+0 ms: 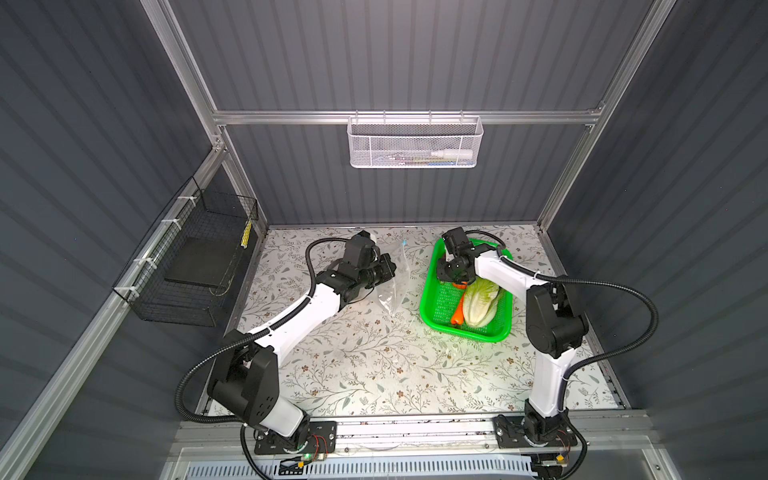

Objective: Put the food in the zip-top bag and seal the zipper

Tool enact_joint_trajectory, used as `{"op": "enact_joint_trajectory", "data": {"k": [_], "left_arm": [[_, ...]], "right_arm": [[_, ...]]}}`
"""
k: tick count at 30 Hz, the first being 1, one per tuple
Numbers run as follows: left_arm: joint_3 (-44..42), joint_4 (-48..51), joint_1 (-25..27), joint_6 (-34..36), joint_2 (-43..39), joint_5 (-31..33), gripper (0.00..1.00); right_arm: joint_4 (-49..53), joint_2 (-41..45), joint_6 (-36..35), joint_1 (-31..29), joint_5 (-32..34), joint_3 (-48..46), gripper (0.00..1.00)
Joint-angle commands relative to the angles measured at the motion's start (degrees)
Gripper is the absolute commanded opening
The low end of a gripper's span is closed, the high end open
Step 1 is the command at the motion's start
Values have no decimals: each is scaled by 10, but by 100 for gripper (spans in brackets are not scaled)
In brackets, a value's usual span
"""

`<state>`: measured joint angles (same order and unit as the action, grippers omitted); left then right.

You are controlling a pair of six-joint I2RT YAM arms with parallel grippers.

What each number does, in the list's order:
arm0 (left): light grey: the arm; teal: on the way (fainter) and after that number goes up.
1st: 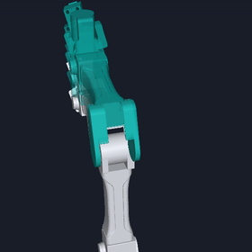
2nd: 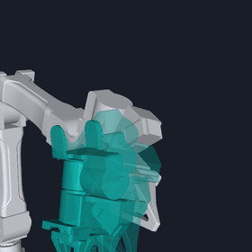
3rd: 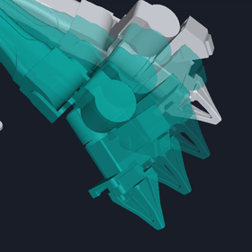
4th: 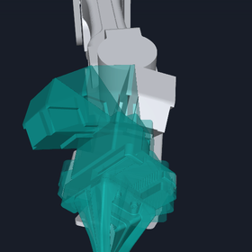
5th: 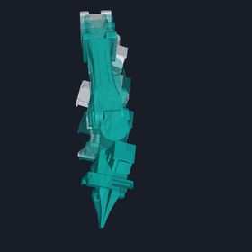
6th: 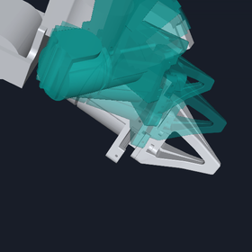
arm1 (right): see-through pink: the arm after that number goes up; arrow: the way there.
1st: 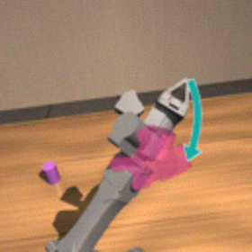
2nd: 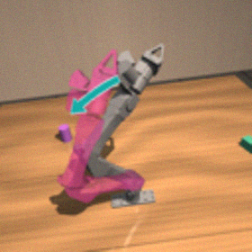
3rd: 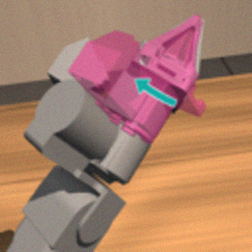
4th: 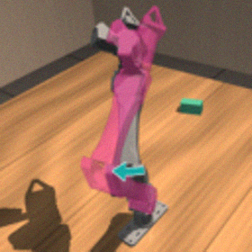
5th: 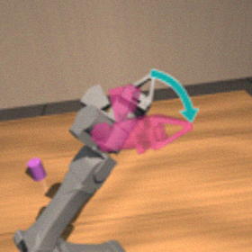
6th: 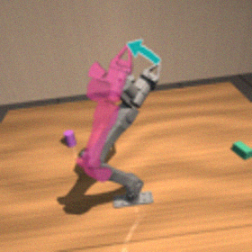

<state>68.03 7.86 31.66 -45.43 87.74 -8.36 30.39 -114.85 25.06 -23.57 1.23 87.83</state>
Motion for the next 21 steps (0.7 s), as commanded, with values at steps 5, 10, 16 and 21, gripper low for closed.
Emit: {"op": "enact_joint_trajectory", "data": {"k": [5, 10, 16, 21], "left_arm": [[4, 10, -1, 10, -1, 3, 0], [3, 6, -1, 6, 0, 5, 0], [5, 4, -1, 4, -3, 5, 0], [4, 6, -1, 3, -5, 7, 0]], "right_arm": [[30, -50, -1, 0, 36, 61, 29], [48, -81, -8, -4, 78, 95, 29], [62, -108, -5, -9, 86, 115, 32], [61, -124, -2, -12, 79, 117, 32]]}}
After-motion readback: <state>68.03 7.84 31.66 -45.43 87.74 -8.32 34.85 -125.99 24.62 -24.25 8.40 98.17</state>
